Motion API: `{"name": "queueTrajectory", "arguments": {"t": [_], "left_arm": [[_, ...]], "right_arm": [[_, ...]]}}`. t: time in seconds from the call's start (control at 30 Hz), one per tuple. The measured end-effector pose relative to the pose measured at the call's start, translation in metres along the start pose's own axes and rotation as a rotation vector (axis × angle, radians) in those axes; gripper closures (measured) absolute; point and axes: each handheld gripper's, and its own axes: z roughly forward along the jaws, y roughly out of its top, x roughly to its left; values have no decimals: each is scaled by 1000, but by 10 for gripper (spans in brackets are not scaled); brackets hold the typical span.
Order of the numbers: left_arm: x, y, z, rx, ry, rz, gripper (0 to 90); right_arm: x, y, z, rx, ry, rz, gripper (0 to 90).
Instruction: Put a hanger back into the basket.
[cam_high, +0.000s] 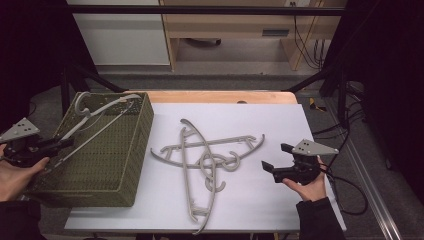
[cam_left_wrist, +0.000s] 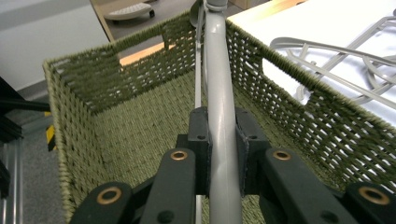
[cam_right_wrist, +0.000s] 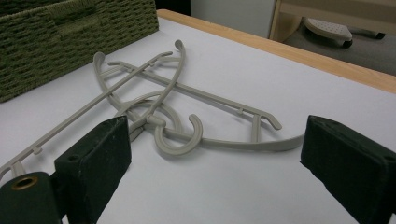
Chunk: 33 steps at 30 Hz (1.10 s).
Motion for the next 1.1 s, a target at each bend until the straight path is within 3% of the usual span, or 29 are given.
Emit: {"name": "queueTrajectory", "arguments": {"t": [0.23, 0.4, 0.53, 0.6, 0.7, 0.77, 0.83, 0.9, 0.93, 1.1], "left_arm": [[-4, -5, 23, 48, -7, -14, 789], [-3, -12, 44, 129, -7, -24, 788], [3, -19, 49, 139, -14, -83, 787], [5, -22, 51, 209, 29, -73, 783], [10, -27, 54, 302, 79, -103, 775], [12, -27, 56, 313, 90, -144, 775], [12, -26, 59, 363, 135, -125, 781], [12, -27, 62, 409, 171, -139, 768], [14, -28, 63, 412, 198, -144, 741], [19, -29, 59, 400, 217, -195, 762]], "right_arm": [[1, 0, 1, 9, -1, 1, 86], [1, -1, 1, 12, 3, -3, 86], [0, -1, 1, 13, 3, -6, 85], [1, -1, 2, 12, 0, -4, 85], [1, -1, 2, 15, 3, -4, 85], [1, -1, 3, 16, -1, -4, 85], [1, -1, 3, 19, 2, -9, 84], [1, -1, 3, 23, 5, -12, 84], [1, -1, 4, 21, 2, -10, 84], [2, -2, 5, 25, 5, -12, 83]]}}
